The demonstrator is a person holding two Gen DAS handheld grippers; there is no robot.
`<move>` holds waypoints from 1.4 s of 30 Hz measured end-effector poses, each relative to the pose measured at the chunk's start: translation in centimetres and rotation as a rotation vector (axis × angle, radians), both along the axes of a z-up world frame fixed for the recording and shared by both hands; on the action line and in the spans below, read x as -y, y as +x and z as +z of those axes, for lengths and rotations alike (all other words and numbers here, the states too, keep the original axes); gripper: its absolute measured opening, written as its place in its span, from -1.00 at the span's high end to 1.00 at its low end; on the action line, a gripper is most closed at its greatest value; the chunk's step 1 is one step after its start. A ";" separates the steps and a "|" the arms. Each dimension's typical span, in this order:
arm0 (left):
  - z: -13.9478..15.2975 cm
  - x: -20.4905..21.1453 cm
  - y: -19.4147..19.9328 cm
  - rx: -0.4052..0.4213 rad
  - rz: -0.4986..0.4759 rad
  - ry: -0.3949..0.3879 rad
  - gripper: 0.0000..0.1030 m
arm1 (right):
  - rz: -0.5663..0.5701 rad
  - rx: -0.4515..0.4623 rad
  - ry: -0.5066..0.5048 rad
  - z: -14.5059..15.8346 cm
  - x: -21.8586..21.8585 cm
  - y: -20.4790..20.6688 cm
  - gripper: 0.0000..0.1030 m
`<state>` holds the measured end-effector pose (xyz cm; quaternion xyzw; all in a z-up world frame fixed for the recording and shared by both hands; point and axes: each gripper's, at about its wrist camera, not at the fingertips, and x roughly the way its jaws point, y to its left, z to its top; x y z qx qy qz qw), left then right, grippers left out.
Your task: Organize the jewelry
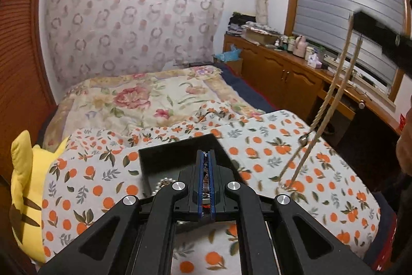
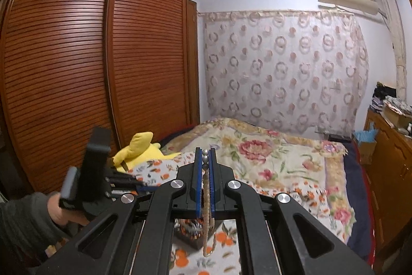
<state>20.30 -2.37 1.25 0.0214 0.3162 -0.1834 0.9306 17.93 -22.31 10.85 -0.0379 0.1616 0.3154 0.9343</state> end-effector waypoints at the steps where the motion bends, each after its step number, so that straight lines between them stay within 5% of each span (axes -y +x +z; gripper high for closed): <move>1: -0.6 -0.3 0.5 -0.013 0.004 0.000 0.94 | 0.002 0.001 -0.004 0.1 -0.5 0.6 0.89; 6: -3.1 -1.6 1.8 -0.062 0.050 0.005 0.87 | 0.014 -0.010 -0.023 -0.4 -2.5 3.6 0.89; 17: -5.1 -4.7 1.8 -0.072 0.149 -0.004 -0.23 | 0.004 -0.050 -0.063 -2.9 -6.0 9.4 0.89; 23: -4.8 -5.7 1.1 -0.050 0.187 0.017 -0.35 | -0.007 -0.078 -0.074 -4.5 -6.9 11.2 0.89; 33: -3.9 -5.2 0.0 -0.020 0.185 0.029 -0.58 | -0.012 0.030 -0.052 -0.7 -6.5 9.3 0.89; 42: -3.9 -5.5 -1.5 -0.011 0.224 0.034 -0.85 | -0.009 -0.031 -0.119 -3.8 -7.7 10.3 0.89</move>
